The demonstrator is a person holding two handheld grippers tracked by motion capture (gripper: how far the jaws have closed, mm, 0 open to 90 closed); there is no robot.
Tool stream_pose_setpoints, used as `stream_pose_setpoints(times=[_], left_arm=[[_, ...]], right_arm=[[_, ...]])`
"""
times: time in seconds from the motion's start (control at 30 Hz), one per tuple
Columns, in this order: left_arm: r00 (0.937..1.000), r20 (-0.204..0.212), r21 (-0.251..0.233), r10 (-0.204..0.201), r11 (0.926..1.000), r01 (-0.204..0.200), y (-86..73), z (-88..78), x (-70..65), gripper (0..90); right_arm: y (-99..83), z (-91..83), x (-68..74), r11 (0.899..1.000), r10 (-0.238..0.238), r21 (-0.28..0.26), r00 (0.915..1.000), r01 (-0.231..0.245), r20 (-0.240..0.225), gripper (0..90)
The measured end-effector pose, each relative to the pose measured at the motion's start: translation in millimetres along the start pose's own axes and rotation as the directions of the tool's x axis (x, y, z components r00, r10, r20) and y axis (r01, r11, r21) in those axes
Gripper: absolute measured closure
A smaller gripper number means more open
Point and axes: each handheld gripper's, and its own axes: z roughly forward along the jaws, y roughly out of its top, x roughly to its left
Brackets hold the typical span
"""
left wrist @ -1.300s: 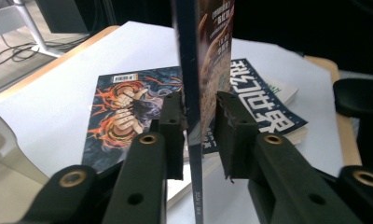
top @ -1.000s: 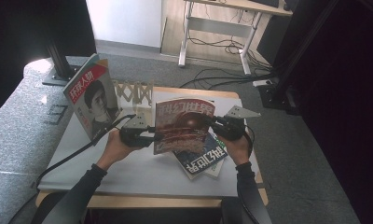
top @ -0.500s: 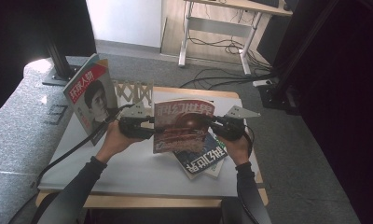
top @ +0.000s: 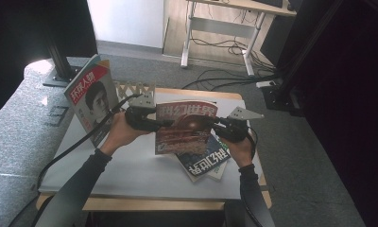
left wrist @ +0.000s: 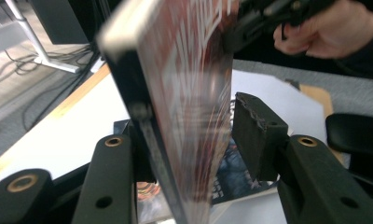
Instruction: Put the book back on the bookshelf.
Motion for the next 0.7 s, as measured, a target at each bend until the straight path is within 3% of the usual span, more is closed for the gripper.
stream_pose_setpoints(times=[0.17, 0.23, 0.4, 0.53, 0.7], left_arm=[[0.9993, -0.033, 0.021, 0.016, 0.9997, -0.015, 10.6, 2.1, 0.8, 59.0], [0.9985, -0.048, 0.029, 0.023, 0.9993, -0.022, 14.2, 2.1, 0.9, 64.9], [0.9993, -0.03, 0.049, 0.022, 0.9986, -0.02, 17.8, 0.6, 2.6, 80.6], [0.9991, -0.023, 0.061, 0.036, 0.9976, -0.034, 17.8, -1.3, 2.0, 82.1], [0.9975, -0.043, 0.092, 0.055, 0.9945, -0.051, 18.1, -4.4, 3.6, 81.8]], right_arm=[[-0.3, 0.3, -1.0, 1.0, 0.0, 0.003, 1.0, 0.0, 0.0, 70.1], [-0.4, 0.4, -1.3, 1.0, 0.001, 0.003, 1.0, -0.001, 0.0, 69.8], [-0.9, 0.5, -1.6, 1.0, -0.001, 0.009, 1.0, 0.001, 0.003, 68.7], [-5.0, 0.9, -2.7, 1.0, -0.003, 0.025, 0.9996, 0.003, 0.027, 65.9], [-17.6, -1.0, -7.5, 0.999, 0.037, 0.032, 0.9983, -0.038, 0.046, 60.3]])
